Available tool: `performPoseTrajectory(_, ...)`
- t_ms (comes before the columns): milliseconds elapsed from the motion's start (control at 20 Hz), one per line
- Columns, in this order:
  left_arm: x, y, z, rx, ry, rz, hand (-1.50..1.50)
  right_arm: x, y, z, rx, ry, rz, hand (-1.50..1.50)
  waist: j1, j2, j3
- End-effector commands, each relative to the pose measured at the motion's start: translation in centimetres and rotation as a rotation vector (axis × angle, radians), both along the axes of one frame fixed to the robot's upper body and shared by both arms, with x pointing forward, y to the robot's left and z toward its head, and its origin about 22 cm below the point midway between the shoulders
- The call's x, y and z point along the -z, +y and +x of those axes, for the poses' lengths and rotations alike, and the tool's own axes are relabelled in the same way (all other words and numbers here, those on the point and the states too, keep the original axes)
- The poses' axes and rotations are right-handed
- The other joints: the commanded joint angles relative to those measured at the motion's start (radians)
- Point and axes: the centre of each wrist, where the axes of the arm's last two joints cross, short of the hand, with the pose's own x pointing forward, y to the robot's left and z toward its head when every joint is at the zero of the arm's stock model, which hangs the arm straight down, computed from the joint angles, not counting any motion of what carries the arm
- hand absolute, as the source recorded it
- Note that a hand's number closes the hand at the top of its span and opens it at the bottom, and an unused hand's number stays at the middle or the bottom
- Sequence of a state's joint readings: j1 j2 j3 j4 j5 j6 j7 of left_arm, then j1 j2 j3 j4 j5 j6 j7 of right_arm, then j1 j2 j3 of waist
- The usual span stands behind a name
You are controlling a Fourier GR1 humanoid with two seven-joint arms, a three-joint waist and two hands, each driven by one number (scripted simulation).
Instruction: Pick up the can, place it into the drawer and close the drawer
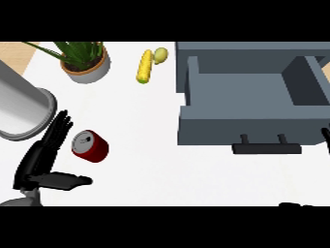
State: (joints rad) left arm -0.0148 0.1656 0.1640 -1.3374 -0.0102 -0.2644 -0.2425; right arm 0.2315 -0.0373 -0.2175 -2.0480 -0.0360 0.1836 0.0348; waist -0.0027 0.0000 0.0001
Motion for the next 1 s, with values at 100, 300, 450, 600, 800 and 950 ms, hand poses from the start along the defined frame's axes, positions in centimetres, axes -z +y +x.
performPoseTrajectory(100, 2.5, 1.1, -0.2, 0.001, 0.007, 0.018, -1.50, 0.2, 1.1, 0.7, -0.002, 0.000, -0.003, -1.50, 0.000, 0.000, 0.000)
performPoseTrajectory(300, 2.5, 1.9, 0.4, -0.008, 0.035, -0.002, -1.50, 1.1, -1.7, -0.6, -0.017, -0.014, -0.009, -1.50, -0.002, 0.000, 0.000)
performPoseTrajectory(450, 3.2, 2.7, 0.6, -0.041, 0.026, -0.006, -1.50, -2.6, 0.0, -0.2, -0.002, -0.007, -0.008, -1.50, -0.002, 0.000, -0.001)
performPoseTrajectory(600, 5.1, 2.5, 0.8, -0.032, 0.078, -0.025, -1.50, -0.9, -0.1, -1.6, 0.000, -0.015, -0.004, -1.50, -0.005, 0.000, 0.000)
performPoseTrajectory(800, 7.2, 2.2, -0.1, -0.032, 0.071, -0.023, -1.50, -1.1, 1.0, -0.6, -0.004, -0.008, -0.003, -1.50, -0.002, 0.000, 0.000)
performPoseTrajectory(950, 7.6, 3.1, -0.4, -0.051, 0.061, -0.015, -1.50, -0.9, -0.3, 0.6, 0.001, -0.017, 0.012, -1.50, -0.001, 0.001, 0.000)
